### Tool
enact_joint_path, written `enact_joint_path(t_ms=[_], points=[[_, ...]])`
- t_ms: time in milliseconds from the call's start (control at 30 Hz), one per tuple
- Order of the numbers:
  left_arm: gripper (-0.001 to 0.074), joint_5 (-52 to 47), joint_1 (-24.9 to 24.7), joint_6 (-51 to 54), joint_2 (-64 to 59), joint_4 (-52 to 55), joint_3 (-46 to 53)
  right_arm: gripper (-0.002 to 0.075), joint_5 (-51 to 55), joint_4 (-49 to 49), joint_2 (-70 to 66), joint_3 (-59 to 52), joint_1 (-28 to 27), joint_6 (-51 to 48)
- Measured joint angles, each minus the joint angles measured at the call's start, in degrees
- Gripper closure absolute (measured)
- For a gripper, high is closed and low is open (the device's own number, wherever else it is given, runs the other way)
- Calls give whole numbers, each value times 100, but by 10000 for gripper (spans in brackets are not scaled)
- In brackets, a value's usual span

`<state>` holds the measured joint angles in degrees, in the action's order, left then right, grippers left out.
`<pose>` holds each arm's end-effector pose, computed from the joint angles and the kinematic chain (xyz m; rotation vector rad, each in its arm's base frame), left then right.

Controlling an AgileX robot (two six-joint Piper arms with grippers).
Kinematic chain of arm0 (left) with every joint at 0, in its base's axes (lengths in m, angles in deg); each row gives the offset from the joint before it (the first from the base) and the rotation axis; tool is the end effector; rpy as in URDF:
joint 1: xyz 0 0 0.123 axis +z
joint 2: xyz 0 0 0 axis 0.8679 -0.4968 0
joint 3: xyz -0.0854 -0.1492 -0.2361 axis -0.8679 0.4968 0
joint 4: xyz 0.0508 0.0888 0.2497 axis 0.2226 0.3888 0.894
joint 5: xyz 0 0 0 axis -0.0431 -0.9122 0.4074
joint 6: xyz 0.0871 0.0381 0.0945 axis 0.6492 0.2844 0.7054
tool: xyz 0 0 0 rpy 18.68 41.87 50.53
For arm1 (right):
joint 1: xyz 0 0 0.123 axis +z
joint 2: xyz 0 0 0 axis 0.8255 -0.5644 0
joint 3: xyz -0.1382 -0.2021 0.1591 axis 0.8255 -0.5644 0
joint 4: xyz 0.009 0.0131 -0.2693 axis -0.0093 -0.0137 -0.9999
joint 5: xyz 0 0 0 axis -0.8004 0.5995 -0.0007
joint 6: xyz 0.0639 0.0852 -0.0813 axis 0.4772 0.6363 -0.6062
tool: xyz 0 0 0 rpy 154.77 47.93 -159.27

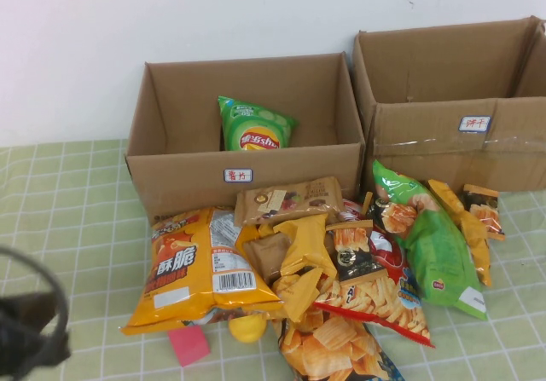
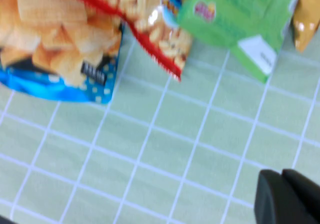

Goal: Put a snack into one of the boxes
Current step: Pick up the biscuit

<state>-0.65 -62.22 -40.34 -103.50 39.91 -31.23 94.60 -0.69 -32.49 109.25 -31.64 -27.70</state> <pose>0.1862 -0.0339 0.2489 -0.0037 2.1822 -0.3271 0.2010 0.0924 0.2325 -0.6494 2.4557 0.1554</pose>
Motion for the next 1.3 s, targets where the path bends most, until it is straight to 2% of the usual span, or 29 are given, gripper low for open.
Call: enact_joint_path(t_ms=[133,233,367,433,533,667,767,867,933,1033,1100,1300], points=[[737,-430,0,1085,-640,-1164,-638,721,-3,0,481,-359,0,0],[737,-701,-59,1651,-1244,-1655,-1252,721,12,-122,703,-481,0,0],[737,-721,-566,2112,-2037,-1808,-2014,721,221,-643,779,-566,0,331],[737,-619,-989,2186,-2518,-1702,-2401,721,402,-1012,792,-570,0,596],[737,-403,-1628,1851,-3245,-1162,-2883,721,568,-1444,840,-579,0,964],[727,-232,-2443,360,-4007,295,-3334,721,619,-1718,997,-602,0,1247],[645,-442,-2927,-826,-4573,1420,-3806,721,552,-1981,1063,-724,0,1471],[470,-864,-3311,-1565,-5085,2160,-4329,721,530,-2165,1073,-924,0,1649],[318,-1043,-3448,-1897,-5448,2385,-4693,721,530,-2206,1073,-968,0,1765],[167,-1211,-3498,-2158,-5950,2506,-5173,721,487,-2228,1081,-968,0,1830],[131,-1347,-3500,-2258,-6256,2552,-5434,721,487,-2228,1081,-968,0,1851],[137,-1659,-3510,-2441,-7078,2552,-5988,721,487,-2237,1081,-968,0,1866]])
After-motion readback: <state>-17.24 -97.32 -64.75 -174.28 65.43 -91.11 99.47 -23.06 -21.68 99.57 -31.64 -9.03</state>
